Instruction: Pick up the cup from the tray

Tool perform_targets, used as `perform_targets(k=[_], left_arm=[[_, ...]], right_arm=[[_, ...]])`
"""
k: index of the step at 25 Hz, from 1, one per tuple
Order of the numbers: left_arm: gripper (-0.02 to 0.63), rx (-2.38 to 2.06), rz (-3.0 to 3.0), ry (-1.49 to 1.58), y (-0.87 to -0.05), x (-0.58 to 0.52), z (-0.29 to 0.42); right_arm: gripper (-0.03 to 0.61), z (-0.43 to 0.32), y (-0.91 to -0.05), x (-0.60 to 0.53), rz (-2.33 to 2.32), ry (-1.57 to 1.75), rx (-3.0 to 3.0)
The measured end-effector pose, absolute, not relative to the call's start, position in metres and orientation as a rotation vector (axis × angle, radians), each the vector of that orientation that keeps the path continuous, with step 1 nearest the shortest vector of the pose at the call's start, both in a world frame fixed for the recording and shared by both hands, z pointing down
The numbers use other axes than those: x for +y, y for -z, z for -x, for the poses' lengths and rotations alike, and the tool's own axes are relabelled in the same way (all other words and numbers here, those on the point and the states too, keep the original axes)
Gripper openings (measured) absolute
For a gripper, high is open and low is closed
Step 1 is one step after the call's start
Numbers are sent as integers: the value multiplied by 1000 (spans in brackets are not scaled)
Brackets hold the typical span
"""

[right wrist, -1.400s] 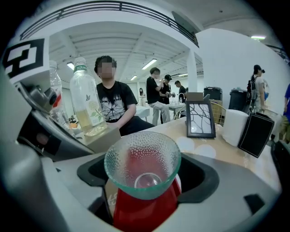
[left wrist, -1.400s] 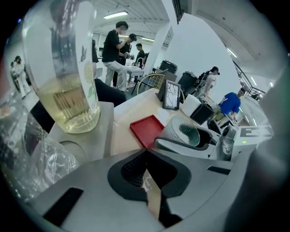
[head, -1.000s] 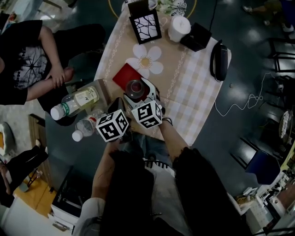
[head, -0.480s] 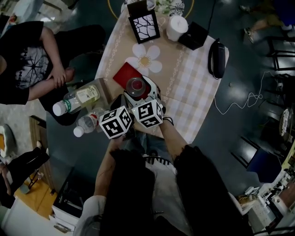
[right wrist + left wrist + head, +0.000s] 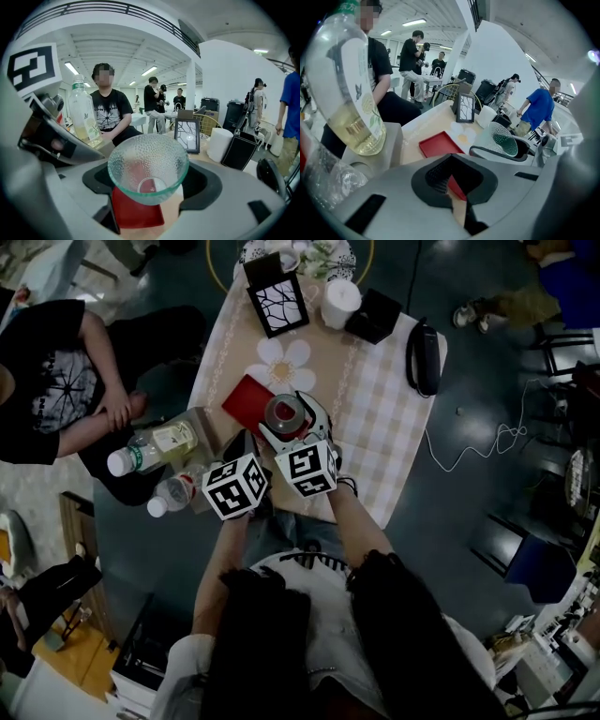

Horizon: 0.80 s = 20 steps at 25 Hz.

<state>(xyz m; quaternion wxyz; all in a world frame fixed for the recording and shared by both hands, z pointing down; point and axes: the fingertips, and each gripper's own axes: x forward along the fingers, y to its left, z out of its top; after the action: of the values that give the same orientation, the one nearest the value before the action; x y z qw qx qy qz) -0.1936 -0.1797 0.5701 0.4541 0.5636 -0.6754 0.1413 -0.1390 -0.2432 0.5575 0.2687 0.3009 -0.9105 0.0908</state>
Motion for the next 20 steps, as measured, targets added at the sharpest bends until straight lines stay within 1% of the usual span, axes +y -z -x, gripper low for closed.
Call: perform_targets(k=[20], left_arm=[[6, -1576, -1563, -455, -568, -207, 127]], right_arm=[[397, 10, -564, -265, -1153, -350, -2301]])
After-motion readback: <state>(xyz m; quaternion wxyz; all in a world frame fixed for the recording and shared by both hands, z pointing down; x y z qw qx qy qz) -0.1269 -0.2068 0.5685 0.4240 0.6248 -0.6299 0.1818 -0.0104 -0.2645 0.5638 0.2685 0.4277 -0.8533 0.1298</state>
